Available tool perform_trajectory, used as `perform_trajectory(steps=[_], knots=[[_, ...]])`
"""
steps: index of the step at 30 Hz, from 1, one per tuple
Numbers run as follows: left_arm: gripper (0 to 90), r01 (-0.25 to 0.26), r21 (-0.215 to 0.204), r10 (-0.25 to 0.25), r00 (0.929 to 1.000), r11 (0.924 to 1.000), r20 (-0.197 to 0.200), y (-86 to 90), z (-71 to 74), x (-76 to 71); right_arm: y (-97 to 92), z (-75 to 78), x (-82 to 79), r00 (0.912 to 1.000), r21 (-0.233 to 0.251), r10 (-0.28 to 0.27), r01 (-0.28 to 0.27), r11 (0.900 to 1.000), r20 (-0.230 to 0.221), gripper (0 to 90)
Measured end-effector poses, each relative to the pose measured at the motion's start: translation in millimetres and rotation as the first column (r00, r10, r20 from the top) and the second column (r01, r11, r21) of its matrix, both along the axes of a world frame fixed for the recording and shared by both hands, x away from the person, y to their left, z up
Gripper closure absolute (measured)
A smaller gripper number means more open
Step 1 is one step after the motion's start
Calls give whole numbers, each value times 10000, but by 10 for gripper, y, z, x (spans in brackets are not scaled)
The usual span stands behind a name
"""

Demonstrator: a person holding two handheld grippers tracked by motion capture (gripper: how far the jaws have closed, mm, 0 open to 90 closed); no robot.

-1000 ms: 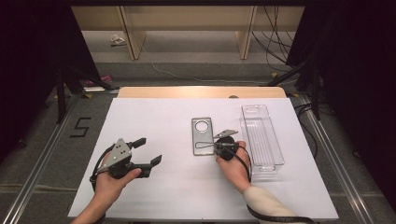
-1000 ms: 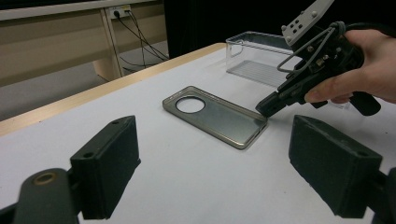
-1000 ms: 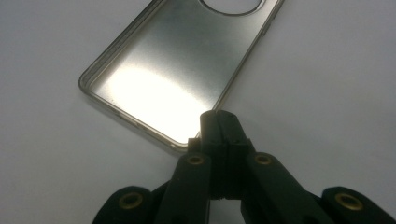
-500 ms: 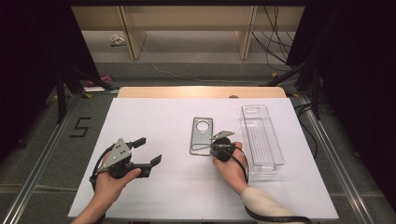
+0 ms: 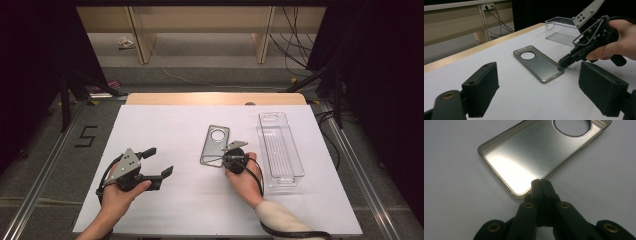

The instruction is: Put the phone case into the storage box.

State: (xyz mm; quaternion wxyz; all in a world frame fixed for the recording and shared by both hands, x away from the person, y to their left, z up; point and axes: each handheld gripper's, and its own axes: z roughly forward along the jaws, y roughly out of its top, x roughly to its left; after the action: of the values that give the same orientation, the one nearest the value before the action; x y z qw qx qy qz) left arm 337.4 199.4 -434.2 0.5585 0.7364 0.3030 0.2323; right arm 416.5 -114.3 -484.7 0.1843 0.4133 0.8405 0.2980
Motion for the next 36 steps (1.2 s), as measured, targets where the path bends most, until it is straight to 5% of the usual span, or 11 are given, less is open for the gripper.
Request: perform_trajectory(steps=[36], knots=[[162, -13, -17, 13, 10000, 10000, 14, 1, 3, -3, 69, -10, -10, 9998, 10, 216, -216, 9998, 46, 900]])
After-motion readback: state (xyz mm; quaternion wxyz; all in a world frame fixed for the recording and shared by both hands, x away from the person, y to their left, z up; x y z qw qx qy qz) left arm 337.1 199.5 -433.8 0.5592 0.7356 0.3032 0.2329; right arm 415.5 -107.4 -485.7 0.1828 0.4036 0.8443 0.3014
